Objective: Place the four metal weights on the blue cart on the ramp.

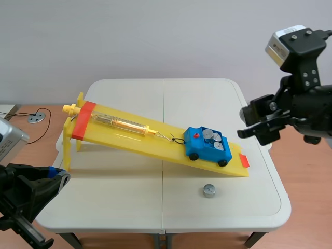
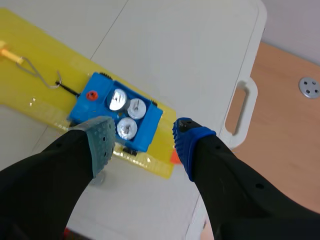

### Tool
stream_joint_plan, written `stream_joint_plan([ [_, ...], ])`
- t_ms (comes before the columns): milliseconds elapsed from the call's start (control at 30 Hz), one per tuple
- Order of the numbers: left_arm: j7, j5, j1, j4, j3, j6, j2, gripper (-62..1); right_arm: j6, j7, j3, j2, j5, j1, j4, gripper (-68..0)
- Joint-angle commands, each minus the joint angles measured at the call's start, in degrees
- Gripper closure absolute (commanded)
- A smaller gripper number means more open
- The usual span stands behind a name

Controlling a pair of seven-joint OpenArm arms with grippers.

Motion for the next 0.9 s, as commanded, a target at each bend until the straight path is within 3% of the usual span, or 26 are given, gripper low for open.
stream_joint_plan([
  [0, -5.68, -2.95, -2.01, 2.60, -0.37, -1.20, 0.46, -2.7, 0.70, 5.14, 3.19, 4.00, 3.72, -0.28, 6.10, -27.7],
  [267, -5.70, -2.97, -2.03, 2.60, -0.37, -1.20, 0.46, -2.7, 2.16, 9.31, 2.82, 3.58, 3.17, -6.56, 3.82, -27.6],
  [667, -5.66, -2.97, -2.01, 2.60, -0.37, -1.20, 0.46, -2.7, 2.54, 15.23, -4.57, -2.27, -5.22, -2.23, -8.24, -27.7],
  [867, -5.66, -2.97, -2.01, 2.60, -0.37, -1.20, 0.46, -2.8, 1.38, 18.21, -8.17, -5.14, -10.03, 0.37, -13.31, -27.7],
])
